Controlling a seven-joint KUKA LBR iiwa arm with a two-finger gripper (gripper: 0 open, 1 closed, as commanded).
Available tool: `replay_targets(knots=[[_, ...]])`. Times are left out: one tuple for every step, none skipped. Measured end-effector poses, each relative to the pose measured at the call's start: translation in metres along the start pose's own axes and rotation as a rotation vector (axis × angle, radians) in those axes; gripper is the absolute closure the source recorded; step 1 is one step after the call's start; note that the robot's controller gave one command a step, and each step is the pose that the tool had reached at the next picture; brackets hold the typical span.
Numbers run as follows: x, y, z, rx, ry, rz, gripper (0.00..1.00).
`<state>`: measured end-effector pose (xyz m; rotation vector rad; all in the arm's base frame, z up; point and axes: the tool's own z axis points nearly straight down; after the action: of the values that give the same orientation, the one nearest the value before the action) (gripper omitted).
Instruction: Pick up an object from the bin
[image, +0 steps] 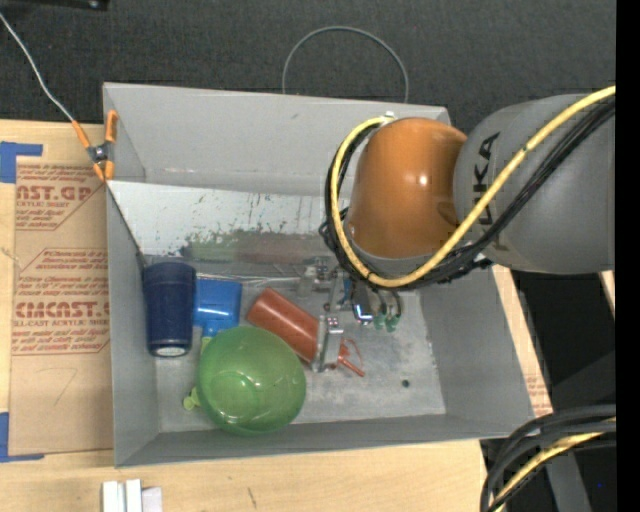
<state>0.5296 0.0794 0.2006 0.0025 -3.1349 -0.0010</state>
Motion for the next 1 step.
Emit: replay_targets(knots=[[-0.0015,-0.0006,-0.0047,-0.001,-0.008,0.001,0.00]])
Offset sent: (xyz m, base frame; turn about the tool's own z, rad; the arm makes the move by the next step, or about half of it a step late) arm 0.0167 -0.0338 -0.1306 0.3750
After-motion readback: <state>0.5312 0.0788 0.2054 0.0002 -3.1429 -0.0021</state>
